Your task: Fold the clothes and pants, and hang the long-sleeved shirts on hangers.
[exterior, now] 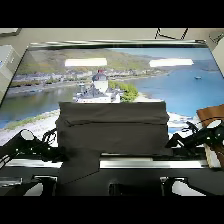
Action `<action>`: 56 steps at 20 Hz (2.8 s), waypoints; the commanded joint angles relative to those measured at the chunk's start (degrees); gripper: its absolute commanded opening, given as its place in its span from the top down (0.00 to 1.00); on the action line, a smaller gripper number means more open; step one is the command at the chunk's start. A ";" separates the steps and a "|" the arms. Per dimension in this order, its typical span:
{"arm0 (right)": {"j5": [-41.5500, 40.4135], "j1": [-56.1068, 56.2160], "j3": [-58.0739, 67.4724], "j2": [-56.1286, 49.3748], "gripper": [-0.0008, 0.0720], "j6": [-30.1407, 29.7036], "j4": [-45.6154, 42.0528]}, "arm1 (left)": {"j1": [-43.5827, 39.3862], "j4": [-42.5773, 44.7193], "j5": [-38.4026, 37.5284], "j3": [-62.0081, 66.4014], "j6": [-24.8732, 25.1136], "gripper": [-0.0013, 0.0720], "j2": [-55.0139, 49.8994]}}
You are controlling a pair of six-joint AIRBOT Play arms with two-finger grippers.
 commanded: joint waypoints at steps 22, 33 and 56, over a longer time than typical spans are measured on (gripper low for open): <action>-14.47 18.32 36.81 -17.22 0.94 12.20 12.35 | 1.07 -4.37 8.28 52.33 -7.34 0.95 -23.87; -4.46 9.75 42.27 -21.44 0.27 11.67 11.69 | 2.40 -4.59 -1.46 55.80 -7.06 0.31 -34.07; 4.57 20.04 42.34 -8.04 0.94 2.34 24.46 | -32.68 -5.16 26.73 53.68 -16.28 0.95 -30.08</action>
